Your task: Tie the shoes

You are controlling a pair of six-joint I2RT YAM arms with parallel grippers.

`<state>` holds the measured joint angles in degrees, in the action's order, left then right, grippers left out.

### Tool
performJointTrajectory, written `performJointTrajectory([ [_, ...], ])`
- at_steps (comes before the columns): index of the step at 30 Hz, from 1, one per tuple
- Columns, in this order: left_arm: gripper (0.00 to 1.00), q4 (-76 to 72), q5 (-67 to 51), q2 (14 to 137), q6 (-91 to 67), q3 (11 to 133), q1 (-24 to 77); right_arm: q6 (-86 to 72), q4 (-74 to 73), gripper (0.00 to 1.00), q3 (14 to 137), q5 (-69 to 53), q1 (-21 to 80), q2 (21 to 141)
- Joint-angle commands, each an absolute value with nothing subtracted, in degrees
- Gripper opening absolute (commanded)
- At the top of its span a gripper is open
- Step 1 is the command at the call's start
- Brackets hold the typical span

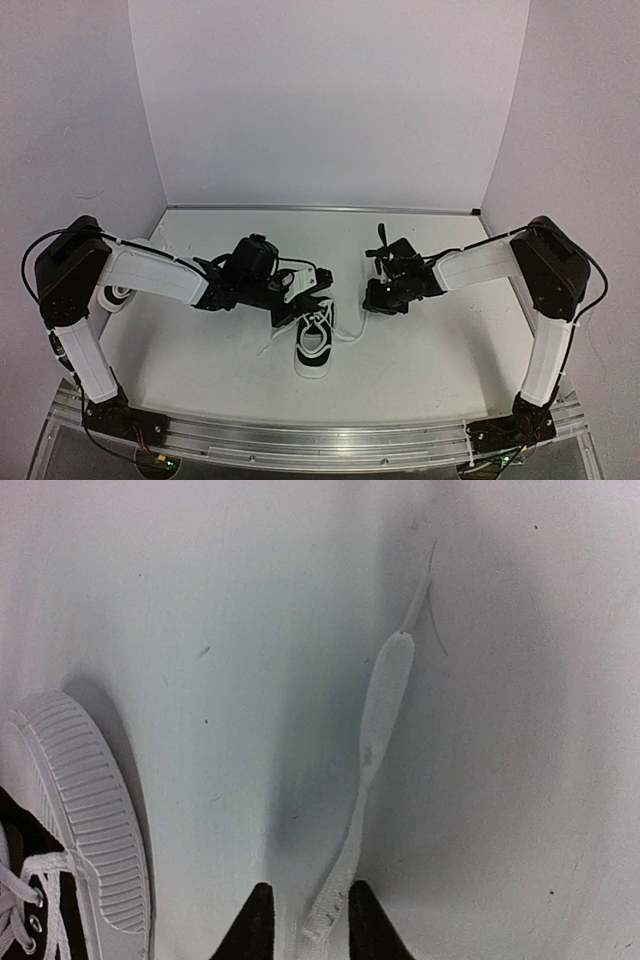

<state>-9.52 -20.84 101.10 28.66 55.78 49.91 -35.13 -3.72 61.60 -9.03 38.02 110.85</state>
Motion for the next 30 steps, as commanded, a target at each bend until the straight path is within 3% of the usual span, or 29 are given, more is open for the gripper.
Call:
performJointTrajectory([
  [1,0.0,-11.1,-21.1,99.3,29.7,55.3,49.7,-34.1,-11.1,0.1,60.3,-8.5,38.5,115.7],
  [4,0.0,-11.1,-21.1,99.4,29.7,55.2,49.7,-34.0,-11.1,0.0,60.7,-9.2,38.5,115.9],
  [19,0.0,-12.7,-21.6,99.0,30.1,53.9,49.6,-29.8,-10.9,0.0,66.5,-10.4,38.5,104.5],
  [30,0.0,-15.9,-22.2,96.7,31.0,50.2,49.7,-31.9,-0.6,0.0,75.3,-24.8,39.4,106.1],
])
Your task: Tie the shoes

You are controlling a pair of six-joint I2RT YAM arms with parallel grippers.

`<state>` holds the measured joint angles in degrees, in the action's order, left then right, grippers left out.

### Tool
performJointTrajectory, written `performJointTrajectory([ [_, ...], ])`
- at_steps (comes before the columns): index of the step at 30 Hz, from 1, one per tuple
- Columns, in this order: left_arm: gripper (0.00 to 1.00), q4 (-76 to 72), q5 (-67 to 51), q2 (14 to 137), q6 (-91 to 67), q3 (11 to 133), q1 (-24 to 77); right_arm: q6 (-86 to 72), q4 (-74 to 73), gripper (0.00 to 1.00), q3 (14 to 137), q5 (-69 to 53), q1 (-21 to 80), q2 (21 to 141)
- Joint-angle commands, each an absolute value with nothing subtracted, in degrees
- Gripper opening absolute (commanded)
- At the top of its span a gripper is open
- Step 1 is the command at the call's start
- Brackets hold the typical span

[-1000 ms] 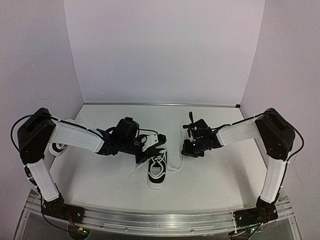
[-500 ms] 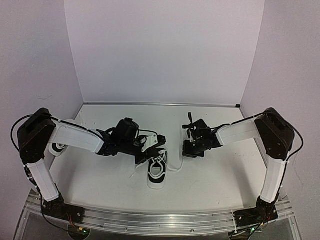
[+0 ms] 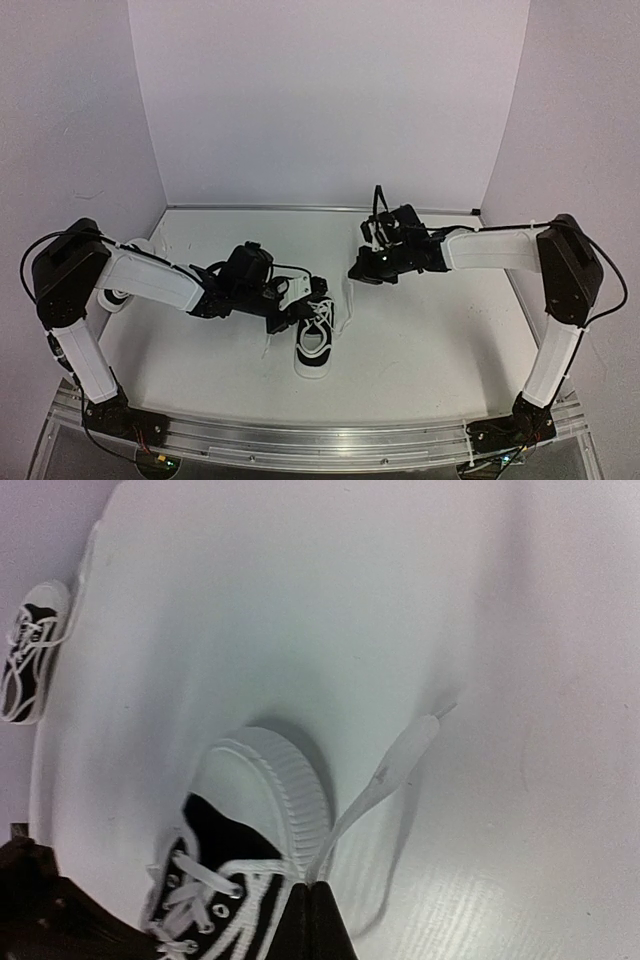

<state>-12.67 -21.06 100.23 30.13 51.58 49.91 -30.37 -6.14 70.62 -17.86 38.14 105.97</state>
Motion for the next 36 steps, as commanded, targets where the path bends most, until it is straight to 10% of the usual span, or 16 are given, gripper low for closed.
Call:
performJointTrajectory([
  [1,0.0,-16.1,-22.2,96.4,31.0,49.9,49.7,-32.1,-0.5,0.0,77.0,-25.5,40.1,107.2],
  [20,0.0,-17.0,-21.7,93.7,31.2,46.4,49.7,-37.7,-0.6,0.02,101.8,-34.4,49.0,126.3],
  [27,0.0,-16.8,-21.7,93.7,31.0,46.5,49.8,-37.2,-1.1,0.61,100.5,-34.5,48.2,123.4],
  [36,0.0,-16.1,-21.5,94.0,31.1,47.1,49.8,-34.9,-1.1,0.63,86.4,-36.3,43.7,111.5],
])
